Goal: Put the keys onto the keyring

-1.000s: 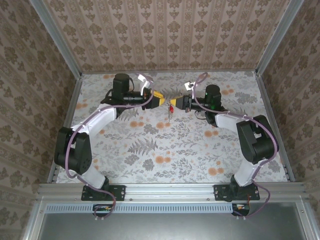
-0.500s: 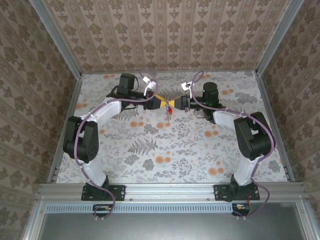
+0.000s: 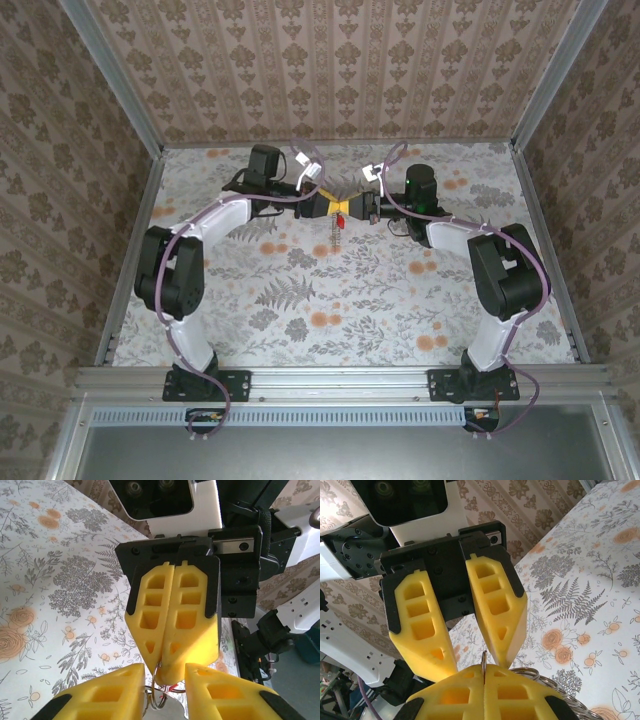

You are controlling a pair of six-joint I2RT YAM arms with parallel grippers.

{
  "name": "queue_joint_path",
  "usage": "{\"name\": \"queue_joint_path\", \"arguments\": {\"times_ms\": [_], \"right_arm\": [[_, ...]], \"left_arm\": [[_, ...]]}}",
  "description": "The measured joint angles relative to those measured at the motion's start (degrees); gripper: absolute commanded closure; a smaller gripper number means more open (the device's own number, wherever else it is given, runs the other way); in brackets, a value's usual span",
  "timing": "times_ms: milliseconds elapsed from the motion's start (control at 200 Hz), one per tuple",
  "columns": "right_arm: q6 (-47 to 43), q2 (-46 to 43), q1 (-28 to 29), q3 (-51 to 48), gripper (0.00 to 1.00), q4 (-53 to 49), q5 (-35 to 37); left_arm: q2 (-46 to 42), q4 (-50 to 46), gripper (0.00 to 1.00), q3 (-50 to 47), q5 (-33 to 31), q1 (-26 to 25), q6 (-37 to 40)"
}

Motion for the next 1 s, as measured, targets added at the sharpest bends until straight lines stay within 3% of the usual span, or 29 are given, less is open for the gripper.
{"name": "queue_joint_path", "arguments": {"times_ms": [205, 300, 510, 575, 700, 1000], "right_arm": [[0.00, 0.13, 0.00, 0.00, 1.00, -0.02, -0.02], [0.00, 0.31, 0.00, 0.00, 1.00, 0.13, -0.09], [0.00, 0.33, 0.00, 0.00, 1.00, 0.22, -0.24], [0.00, 0.33, 0.00, 0.00, 0.78, 0.22, -0.24], [0.72, 0.33, -0.59, -0.15, 0.59, 0.61, 0.68], [3.50, -3.41, -3.87, -7.54, 0.54, 6.93, 6.03]], "left_arm": [[0.15, -0.28, 0.87, 0.00, 0.44, 0.09, 0.17], [0.15, -0.52, 1.00, -0.02, 0.50, 0.42, 0.39], [0.15, -0.87, 1.00, -0.02, 0.94, 0.57, 0.33], [0.15, -0.85, 1.00, -0.02, 1.03, 0.57, 0.28], [0.11, 1.09, 1.00, -0.17, 2.10, 0.48, -0.59], [-1.38, 10.49, 1.00, -6.14, -0.96, -0.28, -7.06]]}}
